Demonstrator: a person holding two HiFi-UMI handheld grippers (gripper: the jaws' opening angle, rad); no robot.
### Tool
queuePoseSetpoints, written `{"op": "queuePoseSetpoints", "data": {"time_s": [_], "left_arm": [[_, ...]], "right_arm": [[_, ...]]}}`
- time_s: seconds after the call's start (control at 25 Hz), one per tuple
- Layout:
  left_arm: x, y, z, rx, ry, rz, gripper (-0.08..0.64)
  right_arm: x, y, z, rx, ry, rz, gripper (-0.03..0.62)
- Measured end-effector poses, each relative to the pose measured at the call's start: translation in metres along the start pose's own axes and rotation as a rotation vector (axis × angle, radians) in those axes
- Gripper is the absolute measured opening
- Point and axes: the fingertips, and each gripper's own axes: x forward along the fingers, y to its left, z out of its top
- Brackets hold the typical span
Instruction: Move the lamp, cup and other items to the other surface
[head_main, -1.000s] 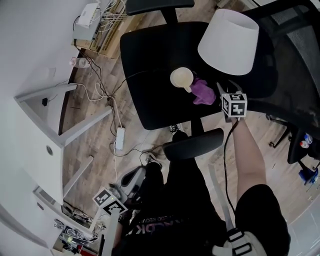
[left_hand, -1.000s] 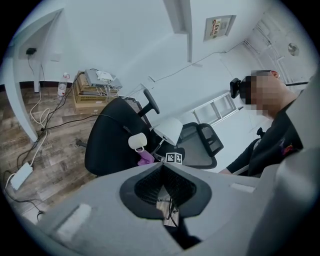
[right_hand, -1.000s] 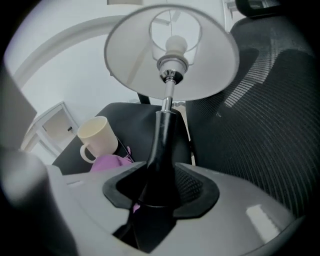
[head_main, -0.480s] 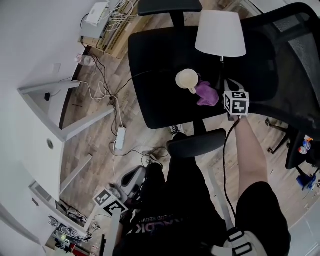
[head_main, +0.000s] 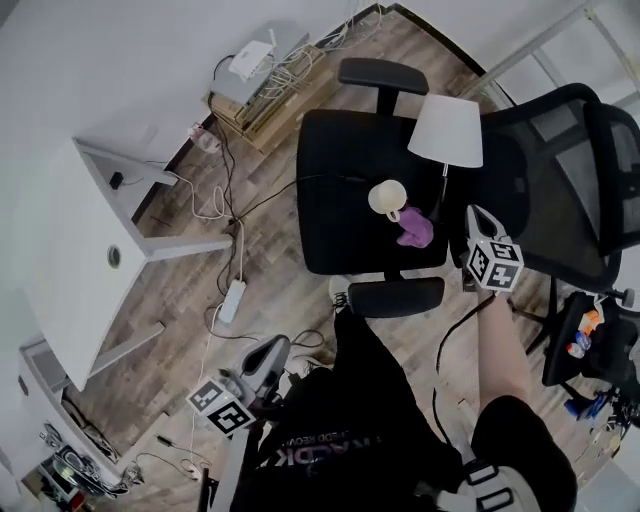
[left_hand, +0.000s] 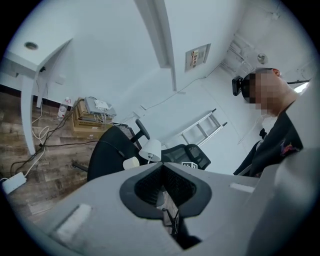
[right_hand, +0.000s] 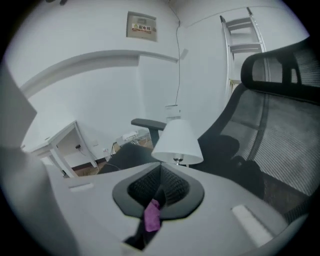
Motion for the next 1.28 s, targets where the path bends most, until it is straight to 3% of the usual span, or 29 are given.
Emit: {"op": "queuePoseSetpoints", "data": {"time_s": [0.12,0.24,0.4,0.56,0.76,0.92,1.08,1.28], "left_arm": [[-0.033,-0.001,-0.002,0.010,-0.084,0.032,0.005],[-0.073,-0.001,-0.003,0.029,-0.179,0.074,0.005],[-0.151,0.000,-0.005,0.058,-0.271,0.109,0.005],[-0.233,0.001,-0.015,0.082,-0.386,0.148,0.003],[-0.320,-0.004,-0.040,0.116,-0.488,0.209,0.004],[-0.389,-0.005,-0.065,0.110,-0.568,0.283,0.003],[-0.447,-0.006,-0.101,0.098,-0.633,0.348,0.004],[-0.490,-0.003,-0.144,0.071,-0.691,0.399,0.003]], "right_arm": [[-0.029,0.028,0.032,0.018,-0.071,0.057,0.005],[-0.053,0.083,0.067,-0.012,-0.132,0.156,0.005],[-0.106,0.202,0.092,-0.082,-0.170,0.325,0.005],[-0.163,0.352,0.085,-0.154,-0.170,0.590,0.005],[-0.244,0.526,0.022,-0.240,-0.087,0.935,0.005],[-0.315,0.627,-0.053,-0.282,0.034,1.162,0.005],[-0.379,0.690,-0.115,-0.339,0.139,1.329,0.005],[-0.447,0.736,-0.157,-0.443,0.184,1.501,0.005]]}}
